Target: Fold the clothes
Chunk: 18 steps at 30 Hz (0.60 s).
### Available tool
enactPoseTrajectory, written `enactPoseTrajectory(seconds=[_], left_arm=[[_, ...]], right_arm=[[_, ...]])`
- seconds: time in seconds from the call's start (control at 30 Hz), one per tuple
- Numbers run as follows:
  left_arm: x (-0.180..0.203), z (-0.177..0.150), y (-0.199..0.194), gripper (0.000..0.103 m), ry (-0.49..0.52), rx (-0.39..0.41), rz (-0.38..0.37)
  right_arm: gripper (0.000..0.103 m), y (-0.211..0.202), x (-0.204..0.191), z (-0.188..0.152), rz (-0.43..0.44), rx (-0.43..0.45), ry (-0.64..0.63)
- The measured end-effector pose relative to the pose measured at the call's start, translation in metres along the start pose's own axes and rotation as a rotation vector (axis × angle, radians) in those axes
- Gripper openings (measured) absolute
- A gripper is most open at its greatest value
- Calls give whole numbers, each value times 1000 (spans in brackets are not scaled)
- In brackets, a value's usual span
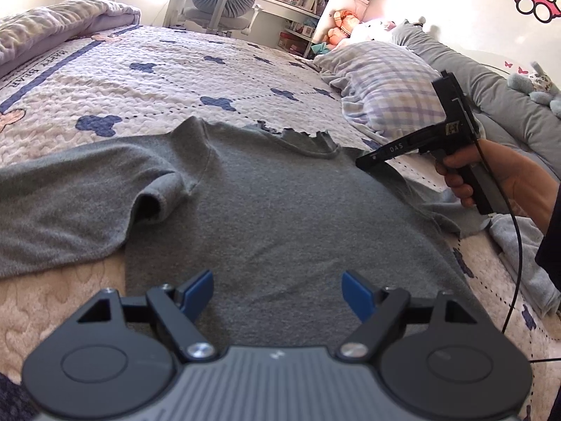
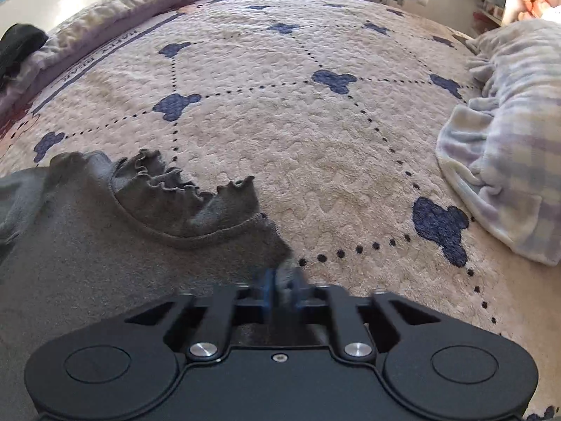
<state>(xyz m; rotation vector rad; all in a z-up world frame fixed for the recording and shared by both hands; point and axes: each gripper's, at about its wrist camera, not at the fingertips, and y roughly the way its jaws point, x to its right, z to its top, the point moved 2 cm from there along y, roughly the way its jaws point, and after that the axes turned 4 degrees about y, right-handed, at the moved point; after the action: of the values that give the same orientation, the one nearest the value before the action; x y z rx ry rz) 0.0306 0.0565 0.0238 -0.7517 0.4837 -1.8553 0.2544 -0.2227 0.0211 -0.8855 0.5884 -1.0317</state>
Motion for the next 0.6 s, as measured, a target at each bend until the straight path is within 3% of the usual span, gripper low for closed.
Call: enactPoseTrajectory(seconds=[0.13,0.23,0.33,0.5,0.53,0.57,0.6], left_arm=[[-2,4,-2,82,-2,17,19],[-5,6,-4,82,-19,26,26],[-8,6,-6,82,-29,29,38],[-20,5,-2,85,-98,-2,57],[-23,5,-2,86,-126,-5,58],[-26,5,-2,87,-147,-6,62],[-27,6,-2,89,-156,-8,65]], right_arm=[[5,-10,-9,9,-79,55,-74],[4,-17,-2,19,-134,145,-23],[4,-10,-2,17,-199,175,-8],[7,12,-9,12,-219,98,-36],[13,15,-10,11,-221,84,-40],[30,16,-10,12,-221,78,-32],[40,10,-9,16,-216,93,-5]])
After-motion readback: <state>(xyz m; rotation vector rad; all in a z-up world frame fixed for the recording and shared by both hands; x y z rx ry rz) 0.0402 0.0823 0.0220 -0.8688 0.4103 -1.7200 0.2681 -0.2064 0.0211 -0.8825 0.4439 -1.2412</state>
